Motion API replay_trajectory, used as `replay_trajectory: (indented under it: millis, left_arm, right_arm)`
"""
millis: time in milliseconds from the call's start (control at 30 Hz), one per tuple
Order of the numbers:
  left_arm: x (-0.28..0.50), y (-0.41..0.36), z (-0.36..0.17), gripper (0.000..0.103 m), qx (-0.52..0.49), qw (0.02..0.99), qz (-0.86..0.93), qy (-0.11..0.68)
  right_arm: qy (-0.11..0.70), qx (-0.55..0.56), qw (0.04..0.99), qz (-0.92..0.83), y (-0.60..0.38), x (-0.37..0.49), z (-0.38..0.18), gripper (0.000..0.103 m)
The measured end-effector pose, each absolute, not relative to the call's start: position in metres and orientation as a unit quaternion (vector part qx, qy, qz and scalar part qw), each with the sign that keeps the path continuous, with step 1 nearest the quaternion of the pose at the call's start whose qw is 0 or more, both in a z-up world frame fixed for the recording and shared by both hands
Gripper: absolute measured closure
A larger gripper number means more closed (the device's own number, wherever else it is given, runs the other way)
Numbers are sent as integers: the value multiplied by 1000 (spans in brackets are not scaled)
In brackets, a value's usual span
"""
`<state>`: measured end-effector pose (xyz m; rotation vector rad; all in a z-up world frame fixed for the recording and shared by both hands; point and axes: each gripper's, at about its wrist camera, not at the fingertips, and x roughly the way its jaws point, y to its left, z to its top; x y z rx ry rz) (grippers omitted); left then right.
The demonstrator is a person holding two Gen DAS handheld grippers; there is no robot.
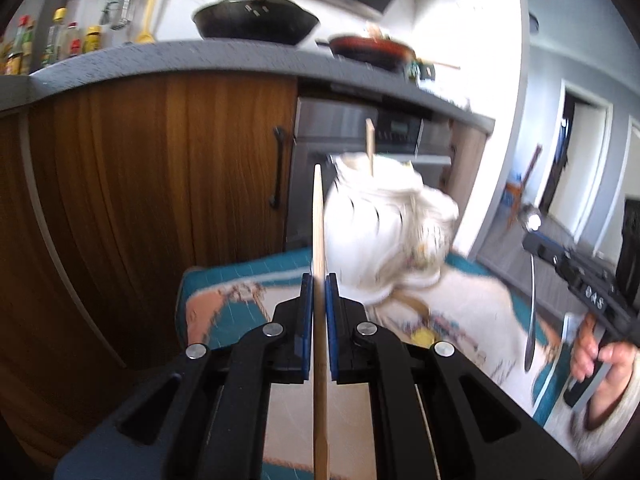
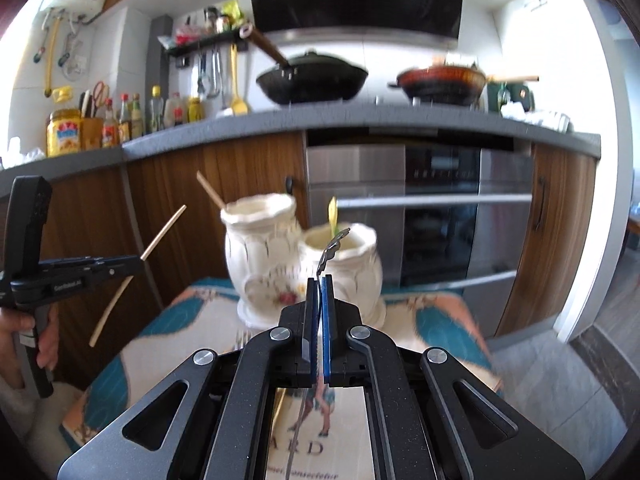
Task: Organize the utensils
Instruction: 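Lift the chopstick with the left tool while the right tool carries the spoon above the pot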
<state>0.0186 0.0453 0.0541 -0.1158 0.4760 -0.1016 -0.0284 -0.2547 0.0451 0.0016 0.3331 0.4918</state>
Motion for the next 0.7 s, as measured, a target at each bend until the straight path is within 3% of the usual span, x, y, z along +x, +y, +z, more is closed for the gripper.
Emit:
replay_trajectory:
  millis: [700]
  left_arm:
    - [139, 60, 132, 97, -140, 984, -79, 81]
  right_arm:
    - [81, 71, 974, 198, -244, 83, 114, 100]
